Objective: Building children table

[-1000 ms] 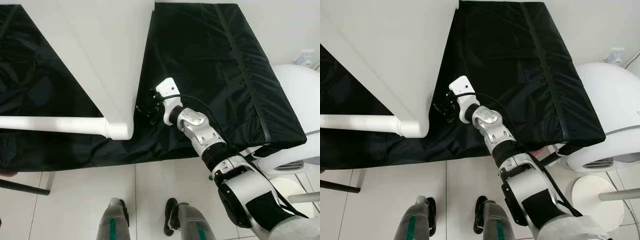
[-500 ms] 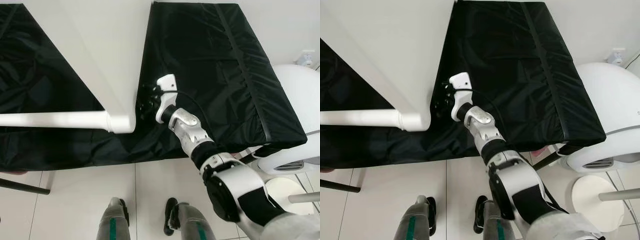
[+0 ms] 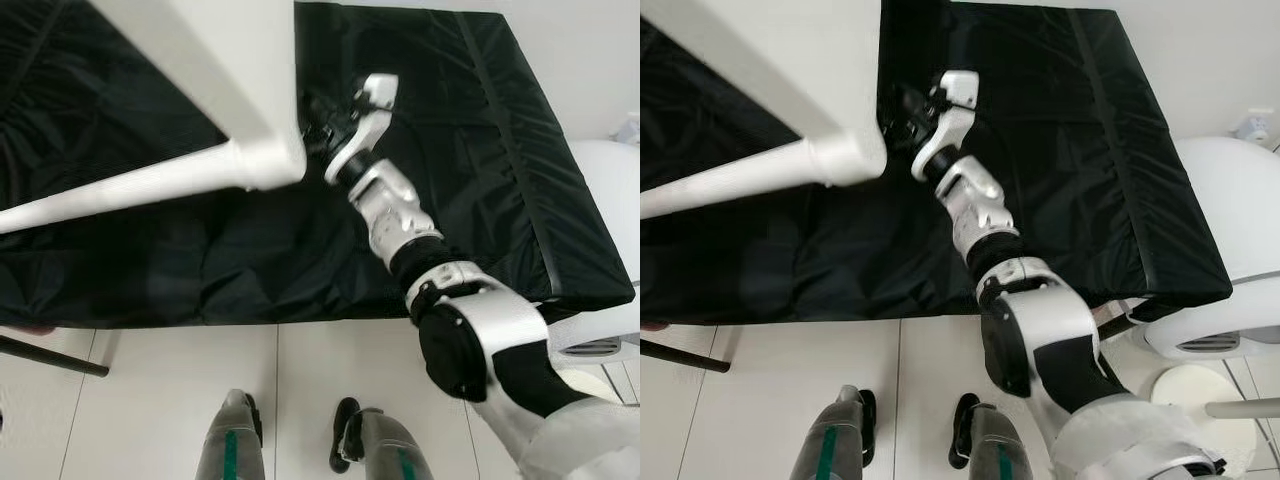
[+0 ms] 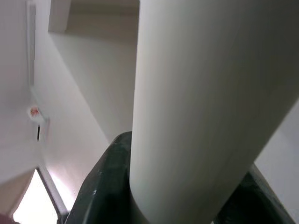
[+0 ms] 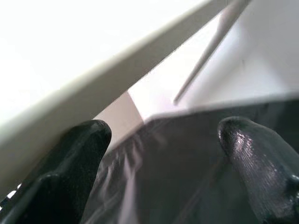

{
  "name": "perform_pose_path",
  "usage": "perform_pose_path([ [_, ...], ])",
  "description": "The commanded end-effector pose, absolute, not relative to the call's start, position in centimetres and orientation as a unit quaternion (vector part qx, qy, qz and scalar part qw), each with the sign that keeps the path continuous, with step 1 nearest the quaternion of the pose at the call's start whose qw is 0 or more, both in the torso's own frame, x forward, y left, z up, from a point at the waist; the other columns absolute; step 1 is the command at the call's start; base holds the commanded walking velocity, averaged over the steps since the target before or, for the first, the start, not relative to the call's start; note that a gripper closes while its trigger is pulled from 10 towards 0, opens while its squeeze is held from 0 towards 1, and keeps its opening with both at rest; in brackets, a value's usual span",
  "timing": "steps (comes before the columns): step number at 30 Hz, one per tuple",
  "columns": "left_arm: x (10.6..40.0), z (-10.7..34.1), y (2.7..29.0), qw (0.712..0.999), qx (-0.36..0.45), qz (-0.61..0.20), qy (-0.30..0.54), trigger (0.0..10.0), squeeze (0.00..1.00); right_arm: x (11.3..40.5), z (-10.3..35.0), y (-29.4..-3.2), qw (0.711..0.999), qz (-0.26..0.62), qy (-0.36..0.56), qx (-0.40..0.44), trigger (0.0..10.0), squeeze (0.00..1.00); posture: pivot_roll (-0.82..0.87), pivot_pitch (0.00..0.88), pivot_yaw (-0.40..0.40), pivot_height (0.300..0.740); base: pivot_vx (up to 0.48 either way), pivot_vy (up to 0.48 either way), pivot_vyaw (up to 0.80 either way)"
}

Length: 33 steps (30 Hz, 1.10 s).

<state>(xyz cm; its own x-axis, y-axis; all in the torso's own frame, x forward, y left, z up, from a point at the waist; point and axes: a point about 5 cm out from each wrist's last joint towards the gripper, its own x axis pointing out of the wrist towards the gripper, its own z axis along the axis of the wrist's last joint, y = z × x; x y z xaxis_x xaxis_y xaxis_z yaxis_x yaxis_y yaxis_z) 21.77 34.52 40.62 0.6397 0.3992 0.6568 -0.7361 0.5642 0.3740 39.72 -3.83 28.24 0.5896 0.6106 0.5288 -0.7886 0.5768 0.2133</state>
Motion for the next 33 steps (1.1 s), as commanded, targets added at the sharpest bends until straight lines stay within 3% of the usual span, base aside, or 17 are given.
perform_pose_path([
  [1,27.3,35.2,31.9,0.941,0.259,0.144,-0.165,10.0,0.0,38.1,35.6,-2.0,0.8,0.456,-0.324,0.215,10.0,0.0,0.23,0.117,-0.065,0.74,0.0,0.0,0.0],
  [5,28.4,35.6,30.8,0.958,0.208,0.084,-0.177,10.0,0.0,37.8,38.2,-1.9,0.788,0.464,-0.348,0.205,10.0,0.0,0.22,0.104,-0.066,0.74,0.0,0.0,0.0],
  [19,29.3,34.8,29.0,0.974,0.152,-0.031,-0.164,10.0,0.0,37.2,40.4,-1.6,0.768,0.478,-0.371,0.21,10.0,0.0,0.22,0.108,-0.065,0.74,0.0,0.0,0.0],
  [24,29.2,33.2,28.4,0.98,0.131,-0.061,-0.139,10.0,0.0,37.4,40.3,-1.8,0.775,0.472,-0.37,0.201,10.0,0.0,0.21,0.116,-0.058,0.74,0.0,0.0,0.0],
  [29,29.5,30.2,29.7,0.986,0.144,-0.009,-0.081,10.0,0.0,38.4,38.7,-2.9,0.807,0.445,-0.341,0.183,10.0,0.0,0.2,0.126,-0.056,0.74,0.0,0.0,0.0],
  [30,29.4,29.6,29.6,0.986,0.145,-0.01,-0.075,10.0,0.49,38.7,37.9,-3.3,0.82,0.432,-0.33,0.178,10.0,0.0,0.2,0.129,-0.058,0.74,0.0,0.0,0.0],
  [31,29.4,29.6,29.6,0.986,0.145,-0.01,-0.075,10.0,0.49,38.7,37.9,-3.3,0.82,0.432,-0.33,0.178,10.0,0.0,0.2,0.129,-0.058,0.74,0.0,0.0,0.0],
  [32,29.3,28.7,29.7,0.988,0.137,-0.008,-0.063,10.0,1.0,39.2,36.5,-4.1,0.838,0.411,-0.318,0.166,10.0,0.0,0.2,0.131,-0.065,0.74,0.0,0.0,0.0],
  [33,29.3,28.7,29.7,0.988,0.137,-0.008,-0.063,10.0,1.0,39.2,36.5,-4.1,0.838,0.411,-0.318,0.166,10.0,0.0,0.2,0.131,-0.065,0.74,0.0,0.0,0.0],
])
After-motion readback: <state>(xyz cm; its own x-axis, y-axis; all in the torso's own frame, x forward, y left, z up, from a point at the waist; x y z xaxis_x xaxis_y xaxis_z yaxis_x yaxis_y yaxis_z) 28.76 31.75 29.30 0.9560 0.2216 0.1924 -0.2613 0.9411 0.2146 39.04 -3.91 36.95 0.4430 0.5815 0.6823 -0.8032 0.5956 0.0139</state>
